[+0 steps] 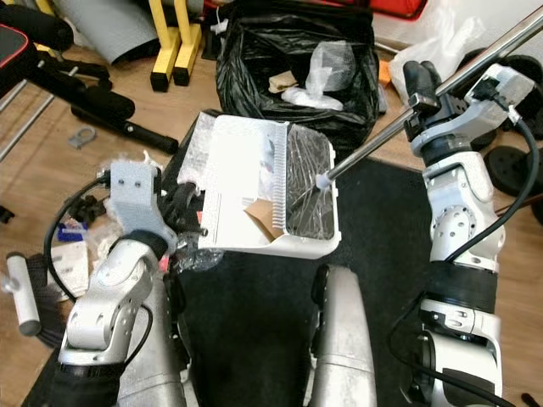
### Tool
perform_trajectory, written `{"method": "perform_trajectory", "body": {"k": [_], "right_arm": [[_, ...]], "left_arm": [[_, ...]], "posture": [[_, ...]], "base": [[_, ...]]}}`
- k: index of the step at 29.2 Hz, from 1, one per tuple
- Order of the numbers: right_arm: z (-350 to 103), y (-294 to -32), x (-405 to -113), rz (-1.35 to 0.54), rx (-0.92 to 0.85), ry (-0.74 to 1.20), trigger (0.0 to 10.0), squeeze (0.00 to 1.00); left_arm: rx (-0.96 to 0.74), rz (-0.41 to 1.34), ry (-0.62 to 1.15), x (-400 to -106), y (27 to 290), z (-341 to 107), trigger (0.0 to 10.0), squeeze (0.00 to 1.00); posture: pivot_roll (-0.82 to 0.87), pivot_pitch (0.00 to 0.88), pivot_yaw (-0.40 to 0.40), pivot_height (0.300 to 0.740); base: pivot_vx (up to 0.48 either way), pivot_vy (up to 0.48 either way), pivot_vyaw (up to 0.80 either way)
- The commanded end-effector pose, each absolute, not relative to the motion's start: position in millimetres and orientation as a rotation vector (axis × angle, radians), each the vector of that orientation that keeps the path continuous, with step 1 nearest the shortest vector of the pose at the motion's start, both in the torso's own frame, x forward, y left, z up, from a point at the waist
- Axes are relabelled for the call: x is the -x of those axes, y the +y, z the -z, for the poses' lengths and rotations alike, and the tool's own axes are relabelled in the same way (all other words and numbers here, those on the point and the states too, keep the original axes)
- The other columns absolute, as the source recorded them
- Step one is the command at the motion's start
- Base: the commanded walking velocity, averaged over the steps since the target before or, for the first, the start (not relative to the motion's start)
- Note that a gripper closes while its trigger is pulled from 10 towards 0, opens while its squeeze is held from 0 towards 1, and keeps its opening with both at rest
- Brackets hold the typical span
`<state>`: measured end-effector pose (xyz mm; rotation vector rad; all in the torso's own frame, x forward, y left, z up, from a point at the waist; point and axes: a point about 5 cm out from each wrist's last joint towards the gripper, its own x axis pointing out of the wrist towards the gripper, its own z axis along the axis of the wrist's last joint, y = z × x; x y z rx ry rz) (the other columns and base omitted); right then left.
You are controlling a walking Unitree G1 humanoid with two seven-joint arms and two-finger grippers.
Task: Sweep floor
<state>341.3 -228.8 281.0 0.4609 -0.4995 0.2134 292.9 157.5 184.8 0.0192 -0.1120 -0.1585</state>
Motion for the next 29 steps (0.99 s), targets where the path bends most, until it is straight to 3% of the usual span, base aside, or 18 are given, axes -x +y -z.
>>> {"method": "perform_trajectory", "body": {"k": [1, 10, 29], "right_arm": [[-291, -239, -335, -0.188, -0.463, -0.574, 10.0, 0.0], [-284, -237, -337, -0.193, -0.463, -0.545, 10.0, 0.0], [-277, -229, -338, -0.21, -0.46, -0.517, 10.0, 0.0]], "left_arm": [[-0.006, 0.098, -0.102, -293, 161, -181, 10.0, 0.0], [0.012, 0.142, -0.085, -292, 144, -173, 10.0, 0.0], [0.012, 0.146, -0.079, -290, 143, -168, 10.0, 0.0]], "posture": [[-0.11, 0.158, -0.15, 0.535], [-0.13, 0.144, -0.157, 0.595], [-0.13, 0.143, -0.163, 0.685]], "base": [[0.0, 0.0, 0.0], [-0.107, 0.0, 0.0], [0.0, 0.0, 0.0]]}}
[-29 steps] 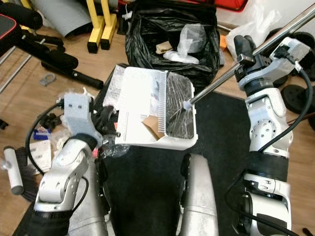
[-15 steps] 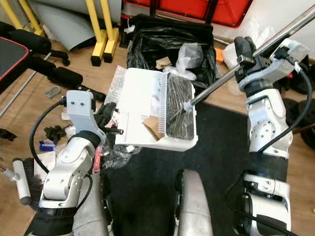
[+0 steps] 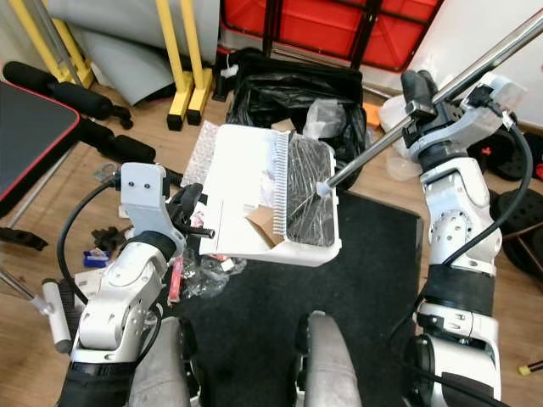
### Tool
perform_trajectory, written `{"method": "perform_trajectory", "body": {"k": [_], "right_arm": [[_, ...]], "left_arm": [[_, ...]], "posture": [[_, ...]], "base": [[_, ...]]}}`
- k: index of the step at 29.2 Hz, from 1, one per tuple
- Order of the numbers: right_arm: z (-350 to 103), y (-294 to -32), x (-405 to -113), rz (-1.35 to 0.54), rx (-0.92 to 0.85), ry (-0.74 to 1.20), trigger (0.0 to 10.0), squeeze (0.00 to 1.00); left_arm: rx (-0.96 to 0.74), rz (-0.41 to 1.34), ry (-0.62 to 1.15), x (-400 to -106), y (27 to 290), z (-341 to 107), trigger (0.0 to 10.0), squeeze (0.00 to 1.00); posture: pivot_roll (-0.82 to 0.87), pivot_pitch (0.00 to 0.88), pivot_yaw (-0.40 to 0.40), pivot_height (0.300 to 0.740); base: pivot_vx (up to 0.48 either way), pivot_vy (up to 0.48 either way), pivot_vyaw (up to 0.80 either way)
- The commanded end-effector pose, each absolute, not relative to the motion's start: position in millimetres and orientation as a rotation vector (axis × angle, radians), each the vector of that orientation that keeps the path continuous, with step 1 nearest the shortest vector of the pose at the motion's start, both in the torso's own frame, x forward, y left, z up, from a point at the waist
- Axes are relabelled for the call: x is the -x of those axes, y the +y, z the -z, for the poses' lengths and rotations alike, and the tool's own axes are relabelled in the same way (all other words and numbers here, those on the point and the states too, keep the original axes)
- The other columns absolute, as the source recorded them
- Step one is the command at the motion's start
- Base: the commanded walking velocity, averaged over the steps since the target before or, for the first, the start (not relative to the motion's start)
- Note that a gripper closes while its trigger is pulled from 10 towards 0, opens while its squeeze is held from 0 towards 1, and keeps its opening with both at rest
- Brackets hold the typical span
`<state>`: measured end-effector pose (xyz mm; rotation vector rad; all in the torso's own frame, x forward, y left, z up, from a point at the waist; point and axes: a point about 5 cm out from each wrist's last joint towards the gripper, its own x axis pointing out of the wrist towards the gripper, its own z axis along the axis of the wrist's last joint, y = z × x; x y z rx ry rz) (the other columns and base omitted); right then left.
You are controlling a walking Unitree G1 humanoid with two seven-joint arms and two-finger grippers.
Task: Sweep floor
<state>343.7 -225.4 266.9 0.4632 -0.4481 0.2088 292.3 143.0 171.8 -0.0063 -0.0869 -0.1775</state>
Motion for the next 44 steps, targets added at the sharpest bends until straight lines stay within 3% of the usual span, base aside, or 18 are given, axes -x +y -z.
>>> {"method": "perform_trajectory", "body": {"k": [1, 13, 27, 39, 44], "right_arm": [[-276, -228, -338, -0.211, -0.461, -0.514, 10.0, 0.0], [-255, -206, -334, -0.255, -0.468, -0.44, 10.0, 0.0], [-247, -209, -330, -0.236, -0.444, -0.413, 10.0, 0.0], [-219, -195, -326, -0.2, -0.471, -0.314, 10.0, 0.0], [-218, -191, -326, -0.219, -0.484, -0.306, 10.0, 0.0]], "left_arm": [[0.011, 0.145, -0.079, -290, 143, -168, 10.0, 0.0], [-0.025, 0.151, -0.086, -288, 143, -166, 10.0, 0.0], [-0.064, 0.138, -0.111, -288, 148, -167, 10.0, 0.0], [-0.029, 0.2, -0.095, -280, 145, -158, 10.0, 0.0], [-0.015, 0.213, -0.097, -279, 144, -158, 10.0, 0.0]], "posture": [[-0.13, 0.143, -0.163, 0.69], [-0.12, 0.146, -0.162, 0.74], [-0.12, 0.142, -0.164, 0.74], [-0.13, 0.138, -0.165, 0.74], [-0.13, 0.138, -0.165, 0.74]], "base": [[0.0, 0.0, 0.0], [0.0, 0.0, 0.0], [0.0, 0.0, 0.0], [0.0, 0.0, 0.0], [0.0, 0.0, -0.8]]}}
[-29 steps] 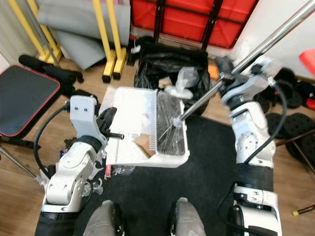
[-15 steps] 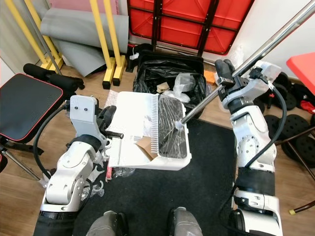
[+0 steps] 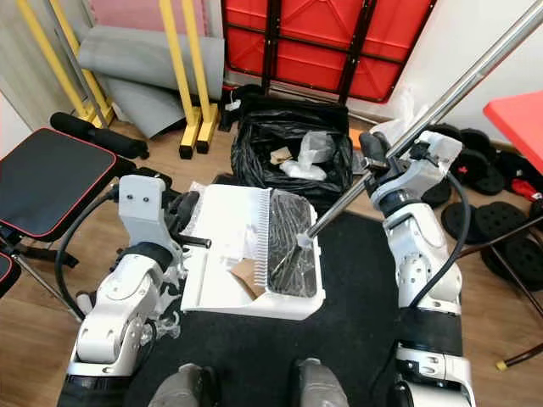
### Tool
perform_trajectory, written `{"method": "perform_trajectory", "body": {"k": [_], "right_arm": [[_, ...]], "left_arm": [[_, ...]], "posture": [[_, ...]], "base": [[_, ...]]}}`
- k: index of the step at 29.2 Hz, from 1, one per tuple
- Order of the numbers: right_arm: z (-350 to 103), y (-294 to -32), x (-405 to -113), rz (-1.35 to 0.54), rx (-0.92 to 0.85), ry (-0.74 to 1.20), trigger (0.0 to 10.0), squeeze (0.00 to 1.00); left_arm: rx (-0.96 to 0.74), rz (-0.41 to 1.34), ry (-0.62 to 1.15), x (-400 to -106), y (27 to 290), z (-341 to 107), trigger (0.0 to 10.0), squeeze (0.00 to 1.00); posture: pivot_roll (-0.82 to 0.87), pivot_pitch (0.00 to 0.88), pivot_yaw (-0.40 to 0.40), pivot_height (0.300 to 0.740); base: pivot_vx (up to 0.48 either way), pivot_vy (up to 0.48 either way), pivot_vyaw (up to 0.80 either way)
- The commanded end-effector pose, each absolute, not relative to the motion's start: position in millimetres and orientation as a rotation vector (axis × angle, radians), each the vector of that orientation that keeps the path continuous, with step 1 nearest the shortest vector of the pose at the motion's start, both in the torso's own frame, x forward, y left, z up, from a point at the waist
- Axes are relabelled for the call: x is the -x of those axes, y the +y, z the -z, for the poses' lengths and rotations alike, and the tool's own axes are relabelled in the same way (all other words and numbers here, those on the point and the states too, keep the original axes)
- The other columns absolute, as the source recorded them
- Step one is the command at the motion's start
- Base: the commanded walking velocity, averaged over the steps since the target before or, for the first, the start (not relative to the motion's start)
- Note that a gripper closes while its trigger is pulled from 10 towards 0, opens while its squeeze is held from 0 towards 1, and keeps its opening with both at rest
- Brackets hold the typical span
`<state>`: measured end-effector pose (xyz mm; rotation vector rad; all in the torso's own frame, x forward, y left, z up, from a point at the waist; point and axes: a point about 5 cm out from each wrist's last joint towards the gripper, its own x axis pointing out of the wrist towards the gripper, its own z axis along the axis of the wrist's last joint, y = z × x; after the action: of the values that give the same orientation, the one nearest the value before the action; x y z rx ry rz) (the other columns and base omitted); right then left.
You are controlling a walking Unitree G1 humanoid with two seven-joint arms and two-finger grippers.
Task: Sweep floor
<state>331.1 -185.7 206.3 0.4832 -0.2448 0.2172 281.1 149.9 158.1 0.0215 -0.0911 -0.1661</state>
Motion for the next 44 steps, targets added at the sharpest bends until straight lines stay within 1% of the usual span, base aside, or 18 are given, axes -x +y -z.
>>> {"method": "perform_trajectory", "body": {"k": [1, 14, 17, 29, 44], "right_arm": [[-218.1, -191.3, -325.8, -0.22, -0.479, -0.307, 10.0, 0.0], [-222.1, -189.1, -325.9, -0.22, -0.476, -0.336, 10.0, 0.0], [-222.0, -189.9, -327.5, -0.21, -0.472, -0.325, 10.0, 0.0], [-222.5, -190.0, -330.3, -0.218, -0.493, -0.318, 10.0, 0.0], [-224.3, -190.1, -330.1, -0.207, -0.487, -0.333, 10.0, 0.0]], "left_arm": [[-0.014, 0.214, -0.098, -279.3, 144.1, -158.2, 10.0, 0.0], [-0.013, 0.23, -0.11, -279.4, 143.1, -160.2, 10.0, 0.0], [-0.007, 0.242, -0.126, -279.6, 141.3, -162.6, 10.0, 0.0], [-0.007, 0.247, -0.133, -280.2, 139.3, -163.1, 10.0, 0.0], [-0.007, 0.253, -0.14, -280.9, 138.5, -163.7, 10.0, 0.0]], "posture": [[-0.13, 0.14, -0.165, 0.74], [-0.13, 0.14, -0.164, 0.74], [-0.13, 0.133, -0.165, 0.74], [-0.13, 0.127, -0.169, 0.74], [-0.12, 0.127, -0.168, 0.74]], "base": [[0.0, 0.0, -0.8], [0.0, 0.0, -0.8], [0.317, 0.0, -0.16], [0.368, 0.0, -0.67], [0.375, 0.0, 0.0]]}}
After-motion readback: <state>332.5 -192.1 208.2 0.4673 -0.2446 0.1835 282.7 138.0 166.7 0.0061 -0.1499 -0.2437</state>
